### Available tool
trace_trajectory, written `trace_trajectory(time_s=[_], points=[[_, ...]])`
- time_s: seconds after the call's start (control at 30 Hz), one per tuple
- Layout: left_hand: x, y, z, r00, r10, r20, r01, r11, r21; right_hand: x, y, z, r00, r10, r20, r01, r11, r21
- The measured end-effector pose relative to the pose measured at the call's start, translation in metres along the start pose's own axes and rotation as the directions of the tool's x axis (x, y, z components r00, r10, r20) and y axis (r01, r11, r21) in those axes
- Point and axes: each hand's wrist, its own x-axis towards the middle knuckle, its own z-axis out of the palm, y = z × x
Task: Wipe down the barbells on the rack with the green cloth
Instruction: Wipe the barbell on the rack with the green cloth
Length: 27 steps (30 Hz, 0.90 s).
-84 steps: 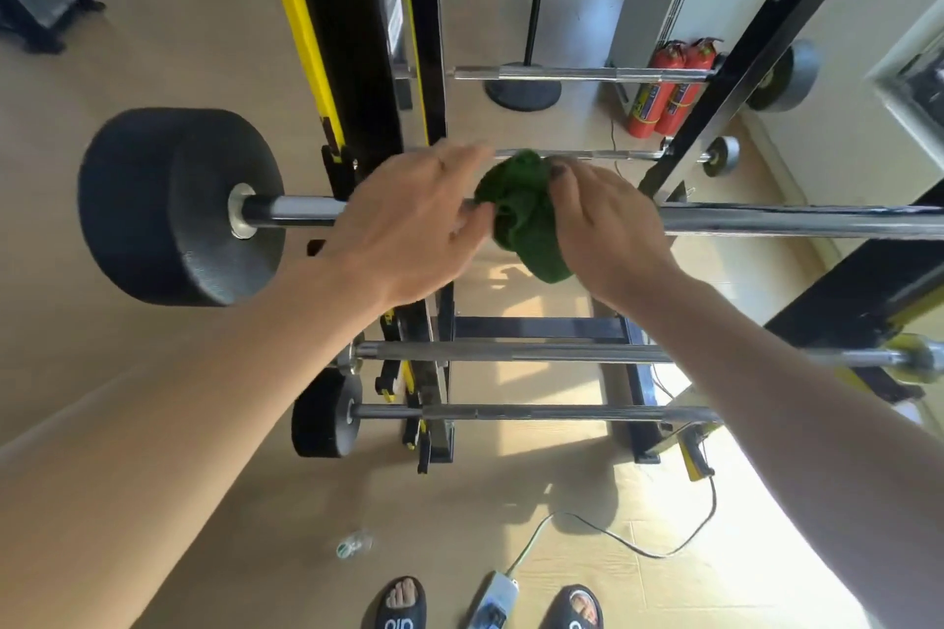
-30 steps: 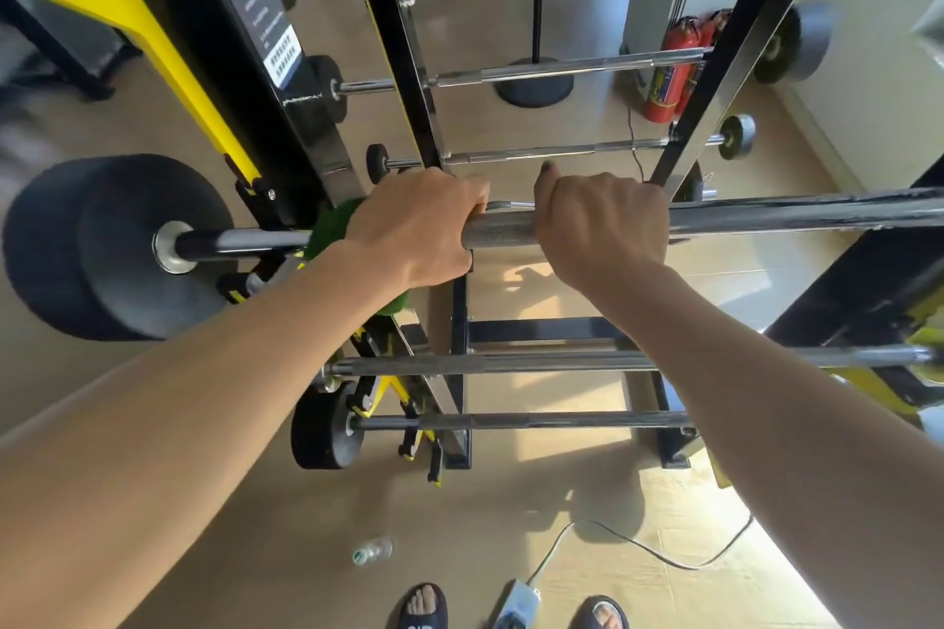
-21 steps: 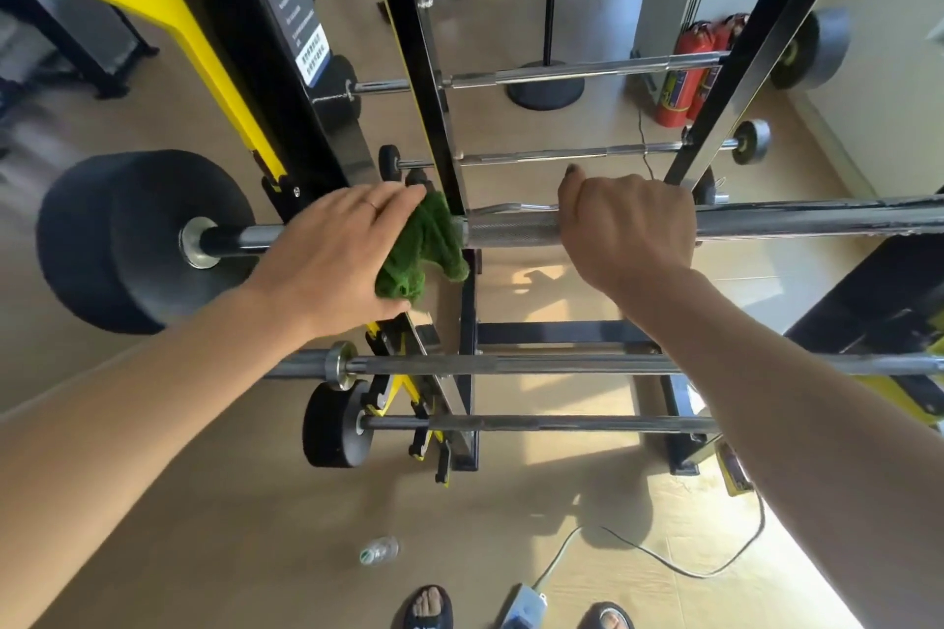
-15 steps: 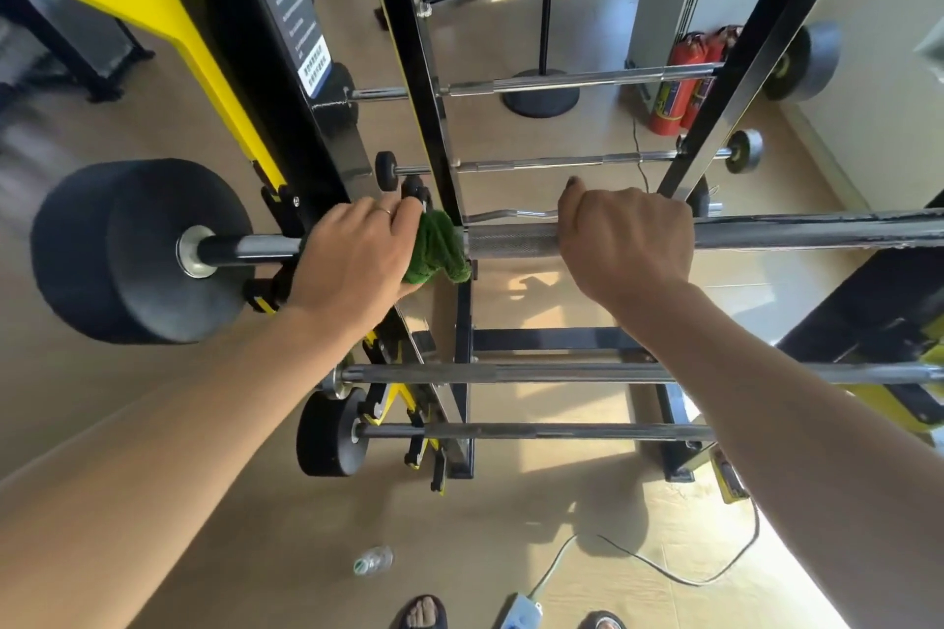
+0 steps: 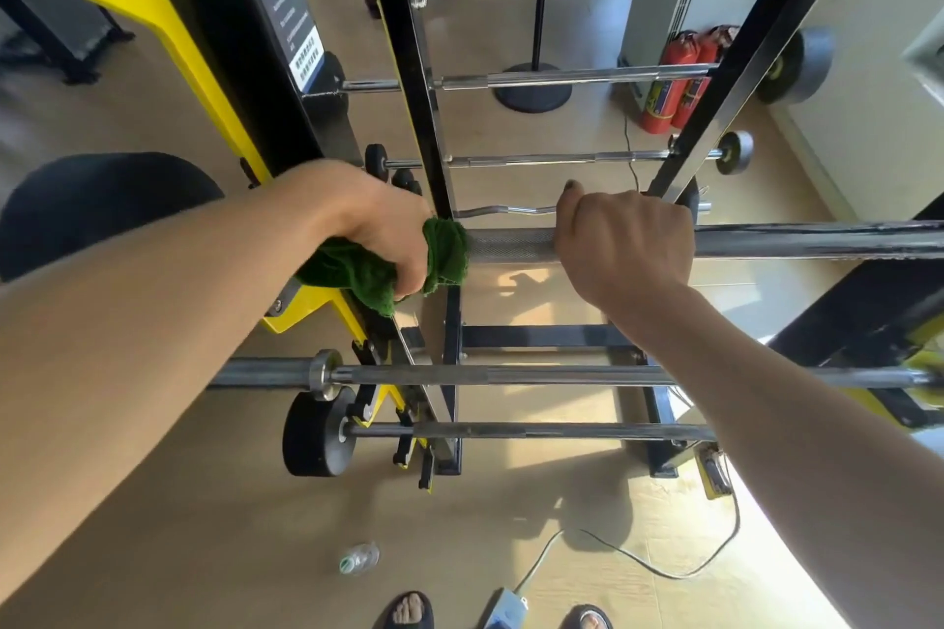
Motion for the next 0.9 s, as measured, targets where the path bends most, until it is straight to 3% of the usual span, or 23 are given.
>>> trace_trajectory(time_s=[0.07, 0.13, 0.2, 0.23, 0.27, 0.3, 0.33, 0.37, 0.4, 0.47, 0.57, 0.63, 0.77, 0.83, 0.9], points=[[0.003, 0.004, -0.012, 0.970, -0.077, 0.230, 0.085, 0.996, -0.024, 0.000, 0.000, -0.001, 1.000, -0.015, -0.007, 0.015, 1.000, -0.022], [0.004, 0.008, -0.014, 0.955, -0.088, 0.285, 0.106, 0.993, -0.047, -0.001, -0.001, -0.001, 1.000, -0.007, -0.017, 0.007, 1.000, -0.009], [-0.001, 0.008, -0.005, 0.996, -0.029, 0.089, 0.035, 0.997, -0.069, -0.001, -0.001, 0.001, 1.000, -0.005, -0.026, 0.006, 1.000, 0.004], [-0.006, 0.007, 0.006, 0.995, 0.015, -0.097, -0.016, 1.000, -0.009, -0.002, -0.001, 0.001, 1.000, -0.006, -0.030, 0.007, 1.000, 0.017], [-0.008, 0.007, 0.023, 0.944, 0.068, -0.323, -0.037, 0.994, 0.102, -0.002, -0.001, 0.000, 1.000, -0.002, -0.029, 0.003, 1.000, 0.026], [-0.008, 0.009, 0.043, 0.805, 0.142, -0.575, -0.015, 0.975, 0.220, -0.001, -0.001, 0.000, 1.000, 0.001, -0.025, 0.000, 0.999, 0.032], [-0.007, 0.013, 0.064, 0.597, 0.222, -0.771, 0.046, 0.950, 0.309, -0.002, -0.001, -0.001, 1.000, -0.002, -0.015, 0.002, 0.999, 0.037], [-0.004, 0.019, 0.082, 0.412, 0.253, -0.875, 0.132, 0.934, 0.332, -0.002, 0.000, -0.002, 1.000, -0.017, -0.005, 0.017, 0.999, 0.045], [0.001, 0.024, 0.094, 0.290, 0.253, -0.923, 0.186, 0.931, 0.314, -0.003, 0.000, -0.002, 0.999, -0.036, -0.004, 0.036, 0.998, 0.051], [0.016, 0.031, 0.105, 0.183, 0.267, -0.946, 0.209, 0.930, 0.303, -0.002, 0.001, -0.002, 0.999, -0.033, -0.004, 0.033, 0.998, 0.051], [0.019, 0.030, 0.102, 0.121, 0.321, -0.939, 0.204, 0.918, 0.340, -0.002, 0.002, -0.002, 0.999, -0.048, -0.003, 0.048, 0.998, 0.051], [0.014, 0.028, 0.092, 0.181, 0.380, -0.907, 0.199, 0.889, 0.412, -0.002, 0.004, -0.002, 0.997, -0.069, -0.024, 0.071, 0.995, 0.067], [-0.001, 0.025, 0.064, 0.528, 0.346, -0.775, 0.066, 0.893, 0.444, -0.003, 0.004, 0.003, 0.993, -0.074, -0.089, 0.081, 0.993, 0.080], [0.001, 0.028, 0.044, 0.763, 0.252, -0.595, -0.036, 0.936, 0.351, -0.003, 0.003, 0.004, 0.991, -0.057, -0.124, 0.066, 0.995, 0.074], [0.007, 0.030, 0.019, 0.949, 0.123, -0.291, -0.081, 0.985, 0.150, -0.004, 0.002, 0.006, 0.993, -0.022, -0.116, 0.030, 0.997, 0.073]])
